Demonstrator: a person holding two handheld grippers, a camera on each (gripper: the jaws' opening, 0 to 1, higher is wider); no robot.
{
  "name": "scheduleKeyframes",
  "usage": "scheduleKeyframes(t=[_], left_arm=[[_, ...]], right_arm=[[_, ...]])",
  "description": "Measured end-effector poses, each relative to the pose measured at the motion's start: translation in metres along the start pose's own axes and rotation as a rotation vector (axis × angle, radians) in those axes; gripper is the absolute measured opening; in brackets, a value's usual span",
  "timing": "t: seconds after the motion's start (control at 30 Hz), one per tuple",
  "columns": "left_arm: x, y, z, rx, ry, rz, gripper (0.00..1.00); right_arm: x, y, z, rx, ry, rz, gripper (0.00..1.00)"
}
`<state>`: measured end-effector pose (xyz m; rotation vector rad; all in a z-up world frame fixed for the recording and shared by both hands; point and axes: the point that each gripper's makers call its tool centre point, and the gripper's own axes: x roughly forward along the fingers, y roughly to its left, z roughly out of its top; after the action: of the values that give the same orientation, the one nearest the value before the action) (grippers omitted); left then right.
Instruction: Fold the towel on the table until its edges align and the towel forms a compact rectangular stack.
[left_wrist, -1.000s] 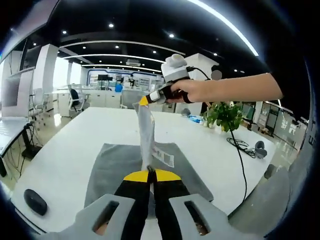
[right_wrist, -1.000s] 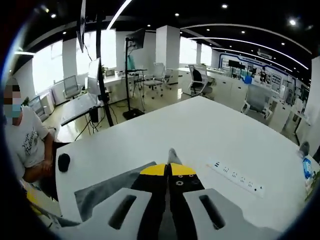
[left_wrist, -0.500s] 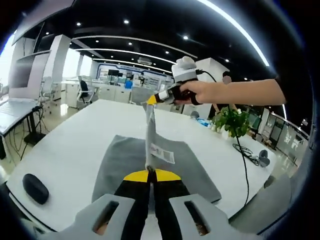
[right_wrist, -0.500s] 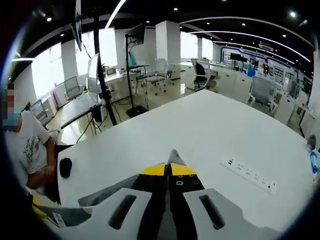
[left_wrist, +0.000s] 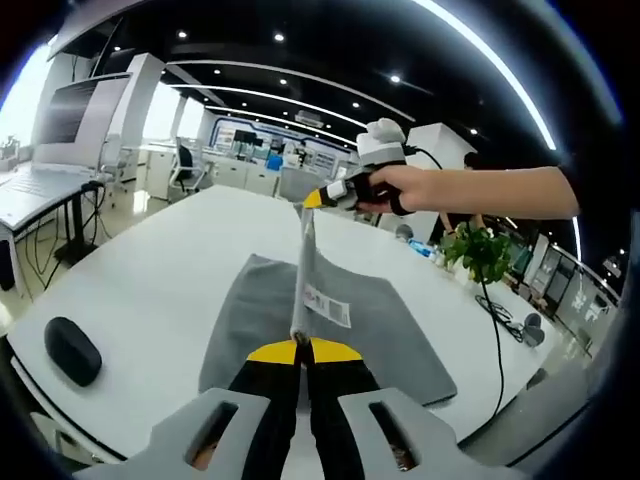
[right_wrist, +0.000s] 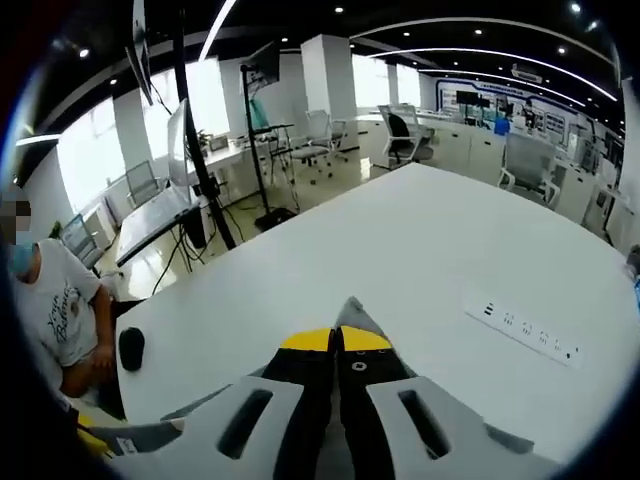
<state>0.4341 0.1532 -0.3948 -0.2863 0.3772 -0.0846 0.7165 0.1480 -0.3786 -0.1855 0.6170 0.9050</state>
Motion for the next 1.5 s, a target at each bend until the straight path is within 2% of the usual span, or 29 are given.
scheduleKeyframes(t=[0.1, 0.13, 0.2, 0.33, 0.63, 0.77, 1.0, 1.03, 1.07, 1.17, 1.3, 1.4, 1.5], left_arm=[[0.004, 0.011, -0.008, -0.021, 0.011, 0.016, 0.02], [0.006, 0.014, -0.01, -0.027, 0.016, 0.022, 0.02], [0.007, 0.018, -0.013, -0.041, 0.025, 0.042, 0.02], [0.01, 0.031, -0.019, -0.095, 0.02, 0.083, 0.02], [0.02, 0.045, -0.03, -0.161, 0.023, 0.129, 0.02], [0.025, 0.056, -0.041, -0.165, 0.044, 0.169, 0.02], [0.032, 0.067, -0.05, -0.187, 0.06, 0.215, 0.02], [0.032, 0.068, -0.053, -0.193, 0.067, 0.223, 0.02], [0.03, 0.072, -0.059, -0.203, 0.095, 0.259, 0.02], [0.035, 0.077, -0.066, -0.198, 0.1, 0.269, 0.02], [0.036, 0.08, -0.066, -0.213, 0.094, 0.279, 0.02], [0.037, 0.084, -0.069, -0.218, 0.096, 0.281, 0.02], [0.036, 0.089, -0.072, -0.211, 0.103, 0.299, 0.03]], right_arm=[[-0.001, 0.008, -0.006, 0.019, 0.005, 0.005, 0.0], [0.01, 0.004, -0.006, 0.033, 0.007, 0.01, 0.0], [0.017, 0.004, -0.008, 0.063, 0.008, 0.019, 0.0], [0.024, 0.006, -0.012, 0.07, 0.011, 0.021, 0.0], [0.047, 0.005, -0.023, 0.123, 0.023, 0.033, 0.0], [0.064, 0.003, -0.028, 0.153, 0.019, 0.04, 0.0], [0.073, 0.006, -0.041, 0.205, 0.022, 0.038, 0.0], [0.075, 0.006, -0.043, 0.209, 0.025, 0.039, 0.0], [0.082, 0.003, -0.043, 0.21, 0.026, 0.041, 0.0], [0.091, 0.003, -0.047, 0.224, 0.032, 0.044, 0.0], [0.105, 0.003, -0.051, 0.242, 0.035, 0.046, 0.0], [0.105, 0.008, -0.055, 0.248, 0.04, 0.05, 0.0], [0.109, 0.014, -0.062, 0.213, 0.048, 0.062, 0.0]])
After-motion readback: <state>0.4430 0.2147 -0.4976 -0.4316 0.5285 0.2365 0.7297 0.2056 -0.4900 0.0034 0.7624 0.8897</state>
